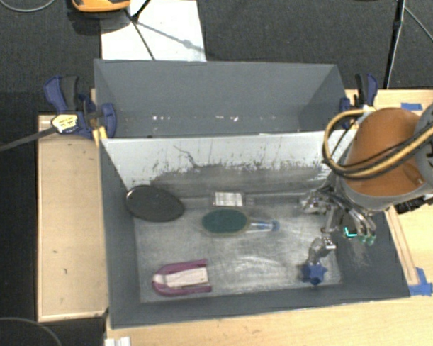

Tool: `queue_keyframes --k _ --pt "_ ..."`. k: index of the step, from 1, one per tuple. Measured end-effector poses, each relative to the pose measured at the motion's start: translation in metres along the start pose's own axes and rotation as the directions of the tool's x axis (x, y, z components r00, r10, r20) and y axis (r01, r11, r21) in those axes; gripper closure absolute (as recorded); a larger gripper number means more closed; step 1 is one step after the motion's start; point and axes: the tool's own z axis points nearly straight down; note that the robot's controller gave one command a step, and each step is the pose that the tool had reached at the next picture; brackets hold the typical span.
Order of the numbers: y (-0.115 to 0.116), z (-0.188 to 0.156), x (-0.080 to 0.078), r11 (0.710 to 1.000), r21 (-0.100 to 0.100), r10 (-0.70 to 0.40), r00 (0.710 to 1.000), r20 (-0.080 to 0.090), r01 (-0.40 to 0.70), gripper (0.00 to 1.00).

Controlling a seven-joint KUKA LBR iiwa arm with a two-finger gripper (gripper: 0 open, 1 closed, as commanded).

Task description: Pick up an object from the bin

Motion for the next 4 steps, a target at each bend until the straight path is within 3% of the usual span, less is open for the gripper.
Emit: queue_keyframes --k 1,2,3,4 --pt "0.069 0.073 -0.031 0.954 0.003 -0.301 0.954 0.011 0.301 0.00" --pt "0.068 0.070 -0.033 0.954 0.005 -0.301 0.954 0.017 0.301 1.00" --pt "0.052 0.072 0.036 0.920 0.005 -0.393 0.920 0.014 0.393 1.00" --pt "0.055 -0.094 0.012 0.902 0.008 -0.432 0.902 0.014 0.432 1.00"
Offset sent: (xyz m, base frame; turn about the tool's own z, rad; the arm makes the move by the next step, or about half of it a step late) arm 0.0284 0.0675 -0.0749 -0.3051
